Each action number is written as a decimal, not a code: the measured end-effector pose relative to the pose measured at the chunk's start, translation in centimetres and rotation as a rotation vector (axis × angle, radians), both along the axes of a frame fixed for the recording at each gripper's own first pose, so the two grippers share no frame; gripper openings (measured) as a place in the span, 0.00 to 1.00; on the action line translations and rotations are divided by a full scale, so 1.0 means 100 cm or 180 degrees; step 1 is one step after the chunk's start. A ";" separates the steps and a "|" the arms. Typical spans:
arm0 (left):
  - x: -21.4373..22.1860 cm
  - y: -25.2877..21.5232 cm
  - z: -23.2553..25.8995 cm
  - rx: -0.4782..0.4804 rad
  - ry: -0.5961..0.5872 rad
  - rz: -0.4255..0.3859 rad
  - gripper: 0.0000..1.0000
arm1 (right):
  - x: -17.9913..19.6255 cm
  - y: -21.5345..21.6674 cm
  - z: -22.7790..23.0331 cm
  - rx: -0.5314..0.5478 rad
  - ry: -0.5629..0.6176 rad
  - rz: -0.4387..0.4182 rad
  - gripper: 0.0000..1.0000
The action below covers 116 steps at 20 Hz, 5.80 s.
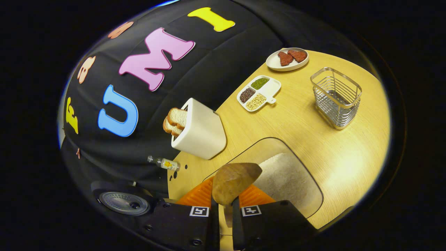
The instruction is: Close the left gripper, press the button to open the rice cooker; take a wooden spoon from the chopstick holder with the right hand, scoop a spoonful of rice and pour it into the rice cooker, then put the wooden spoon back into the chopstick holder.
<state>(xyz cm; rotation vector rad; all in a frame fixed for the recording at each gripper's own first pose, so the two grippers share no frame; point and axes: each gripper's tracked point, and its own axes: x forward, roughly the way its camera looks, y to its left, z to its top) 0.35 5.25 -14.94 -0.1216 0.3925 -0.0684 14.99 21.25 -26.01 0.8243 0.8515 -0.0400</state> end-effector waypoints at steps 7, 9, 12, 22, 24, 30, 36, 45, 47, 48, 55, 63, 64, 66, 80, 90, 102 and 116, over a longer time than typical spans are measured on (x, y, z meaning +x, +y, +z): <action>-0.003 0.013 0.017 0.0004 -0.0127 0.0119 0.95 | 0.012 -0.051 0.048 0.0555 0.0001 -0.0613 0.19; -0.004 0.017 0.020 0.0009 -0.0153 0.0168 0.95 | 0.016 -0.053 0.068 0.0691 -0.0047 -0.0657 0.19; -0.007 0.021 0.025 -0.0016 -0.0194 0.0211 0.96 | 0.022 -0.041 0.098 0.0874 -0.0117 -0.0623 0.19; -0.023 0.031 0.032 -0.0074 -0.0307 0.0401 0.95 | 0.023 0.064 0.165 0.1342 -0.0215 -0.0102 0.19; -0.028 0.037 0.031 -0.0067 -0.0306 0.0457 0.95 | 0.021 0.091 0.169 0.1402 -0.0194 0.0021 0.19; -0.046 0.064 0.023 -0.0108 -0.0253 0.0710 0.95 | 0.004 0.166 0.167 0.1216 -0.0287 0.0542 0.19; -0.048 0.079 0.022 -0.0168 -0.0217 0.0828 0.95 | -0.010 0.229 0.171 0.0540 -0.0931 0.1337 0.19; -0.040 0.085 0.012 -0.0116 -0.0121 0.0746 0.96 | -0.034 0.288 0.176 -0.0310 -0.1843 0.2318 0.18; -0.038 0.085 0.011 -0.0117 -0.0112 0.0723 0.96 | -0.042 0.294 0.166 -0.0462 -0.1956 0.2492 0.18; -0.036 0.085 0.010 -0.0111 -0.0107 0.0714 0.95 | -0.046 0.297 0.163 -0.0530 -0.2006 0.2588 0.18; -0.028 0.097 0.004 -0.0109 -0.0067 0.0752 0.96 | -0.083 0.319 0.142 -0.0973 -0.2494 0.3423 0.19; -0.030 0.100 0.001 -0.0135 -0.0089 0.0828 0.96 | -0.147 0.332 0.109 -0.1335 -0.2874 0.4362 0.19; -0.031 0.100 0.000 -0.0130 -0.0089 0.0833 0.96 | -0.145 0.332 0.111 -0.1306 -0.2855 0.4320 0.14; -0.032 0.098 0.001 -0.0118 -0.0099 0.0839 0.95 | -0.139 0.331 0.118 -0.1227 -0.2798 0.4186 0.19; 0.002 0.037 0.016 -0.0025 -0.0222 0.0420 0.95 | -0.039 0.165 0.208 -0.0864 -0.2375 0.2512 0.18; 0.051 -0.040 0.016 0.0014 -0.0166 0.0042 0.96 | 0.037 -0.088 0.193 -0.1239 -0.1746 0.0948 0.19; 0.056 -0.048 0.037 -0.0156 -0.0057 0.0626 0.96 | 0.096 -0.263 0.120 -0.1039 -0.1090 -0.0334 0.18; 0.018 -0.047 0.044 0.0060 0.0147 0.1188 0.95 | 0.107 -0.286 -0.014 -0.1037 -0.0387 -0.0266 0.19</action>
